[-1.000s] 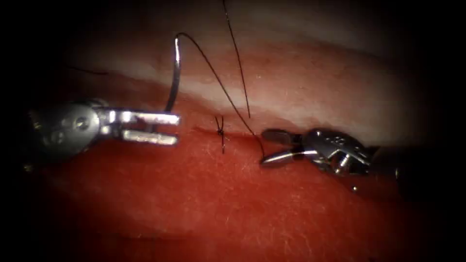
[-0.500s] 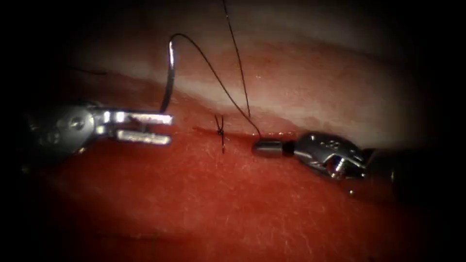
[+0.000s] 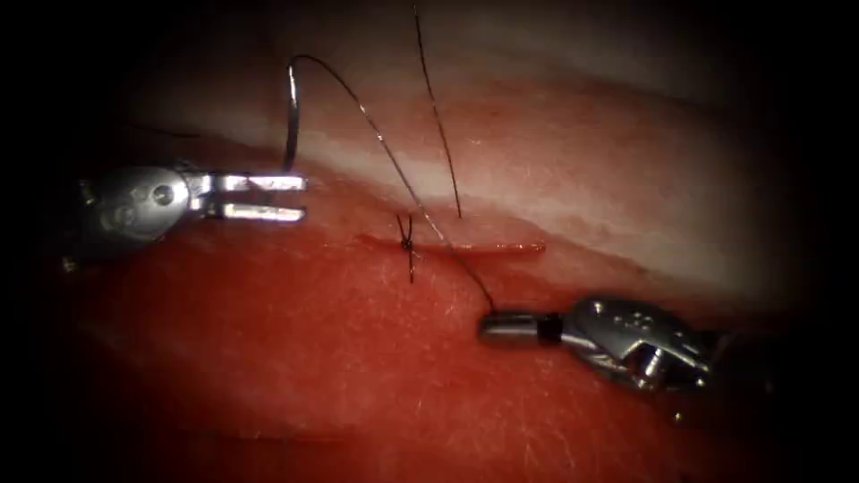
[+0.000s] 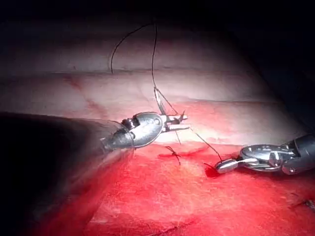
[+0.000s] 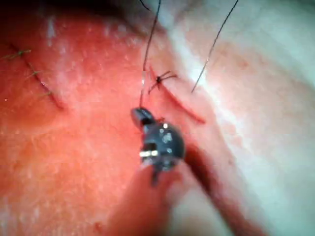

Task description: Wound Closure

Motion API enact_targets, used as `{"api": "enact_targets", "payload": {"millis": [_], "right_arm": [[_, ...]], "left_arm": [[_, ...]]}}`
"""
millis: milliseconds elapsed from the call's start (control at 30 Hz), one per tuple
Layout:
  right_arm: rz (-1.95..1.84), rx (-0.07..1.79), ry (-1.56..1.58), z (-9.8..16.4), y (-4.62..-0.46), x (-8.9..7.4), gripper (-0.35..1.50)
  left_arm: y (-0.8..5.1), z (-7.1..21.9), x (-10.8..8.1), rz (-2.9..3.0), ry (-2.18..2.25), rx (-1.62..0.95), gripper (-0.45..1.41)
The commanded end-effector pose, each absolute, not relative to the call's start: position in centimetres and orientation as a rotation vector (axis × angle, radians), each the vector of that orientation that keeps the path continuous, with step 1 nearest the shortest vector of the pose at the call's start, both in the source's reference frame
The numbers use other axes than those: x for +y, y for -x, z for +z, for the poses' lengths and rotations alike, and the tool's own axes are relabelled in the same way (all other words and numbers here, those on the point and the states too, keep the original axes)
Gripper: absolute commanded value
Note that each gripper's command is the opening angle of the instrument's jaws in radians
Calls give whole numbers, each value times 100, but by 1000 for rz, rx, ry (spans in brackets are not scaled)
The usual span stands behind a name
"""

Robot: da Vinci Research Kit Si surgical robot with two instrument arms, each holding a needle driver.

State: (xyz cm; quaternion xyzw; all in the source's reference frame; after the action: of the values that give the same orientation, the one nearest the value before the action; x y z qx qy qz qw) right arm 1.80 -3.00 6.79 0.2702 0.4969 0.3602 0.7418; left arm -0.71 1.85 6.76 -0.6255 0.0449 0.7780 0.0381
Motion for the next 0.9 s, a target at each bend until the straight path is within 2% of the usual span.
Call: {"api": "enact_targets", "payload": {"millis": [33, 367, 400, 433, 533, 567, 633, 733, 900], "right_arm": [[781, 1096, -601, 675, -191, -311, -35], [749, 1114, -588, 656, -199, -323, -35], [719, 1128, -560, 657, -199, -321, -10], [691, 1145, -532, 658, -198, -318, 27], [637, 1194, -453, 666, -194, -307, 106], [616, 1199, -433, 669, -192, -303, 118], [577, 1204, -390, 677, -189, -295, 131], [560, 1204, -360, 689, -187, -286, 141], [554, 1194, -333, 710, -187, -274, 146]], "left_arm": [[73, 686, 191, 2393, 1907, 141, -45], [61, 692, 199, 2408, 1862, 148, -45], [60, 688, 199, 2407, 1865, 144, -45], [58, 685, 199, 2405, 1868, 141, -45], [50, 673, 200, 2411, 1874, 142, -45], [46, 669, 200, 2413, 1875, 135, -45], [37, 661, 201, 2400, 1881, 136, -45], [27, 650, 202, 2389, 1889, 132, -45], [22, 642, 200, 2387, 1891, 129, -45]]}}
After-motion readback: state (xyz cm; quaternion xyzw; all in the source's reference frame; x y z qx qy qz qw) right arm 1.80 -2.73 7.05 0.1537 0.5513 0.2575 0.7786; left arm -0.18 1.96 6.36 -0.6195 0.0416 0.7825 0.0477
